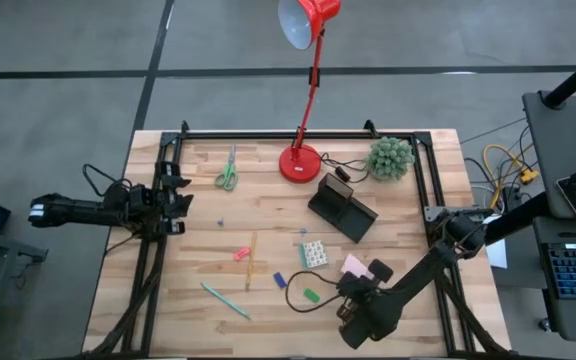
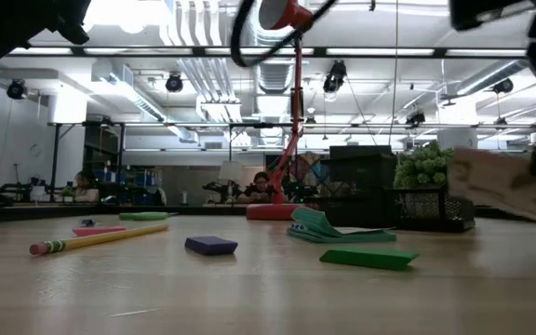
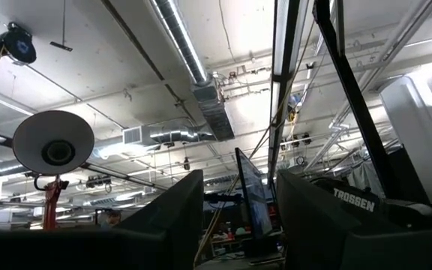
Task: Pick and place office supplies into organizer
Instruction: Put the pink sticky note into the desk organizer
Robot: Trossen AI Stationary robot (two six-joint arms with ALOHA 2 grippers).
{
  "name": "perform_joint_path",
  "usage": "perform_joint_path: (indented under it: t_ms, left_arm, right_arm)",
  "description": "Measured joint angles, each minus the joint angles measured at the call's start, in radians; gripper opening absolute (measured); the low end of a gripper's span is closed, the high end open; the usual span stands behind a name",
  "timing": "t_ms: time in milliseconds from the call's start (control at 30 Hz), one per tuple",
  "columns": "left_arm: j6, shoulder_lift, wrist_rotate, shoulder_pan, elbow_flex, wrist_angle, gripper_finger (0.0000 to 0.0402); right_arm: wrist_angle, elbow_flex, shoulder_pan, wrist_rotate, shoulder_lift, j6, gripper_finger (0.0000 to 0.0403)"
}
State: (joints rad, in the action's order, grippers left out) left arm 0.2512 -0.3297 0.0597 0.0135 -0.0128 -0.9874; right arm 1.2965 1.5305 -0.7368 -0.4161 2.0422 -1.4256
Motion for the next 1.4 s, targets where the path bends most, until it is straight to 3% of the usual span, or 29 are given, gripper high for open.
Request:
perform_joint_path:
  t_ms: [400, 667, 1400]
  left_arm:
    - [-0.001, 0.004, 0.0, 0.0, 0.0, 0.0, 0.0156]
    - [-0.002, 0.005, 0.0, 0.0, 0.0, 0.0, 0.0156]
    - [-0.002, 0.005, 0.0, 0.0, 0.0, 0.0, 0.0156]
  right_arm:
    - [0.21, 0.137, 0.082, -0.08, -0.001, 0.019, 0.0008]
    - [0.224, 0.229, 0.15, -0.085, -0.001, 0.154, 0.0008]
    - [0.275, 0.224, 0.339, -0.074, -0.001, 0.4, 0.0008]
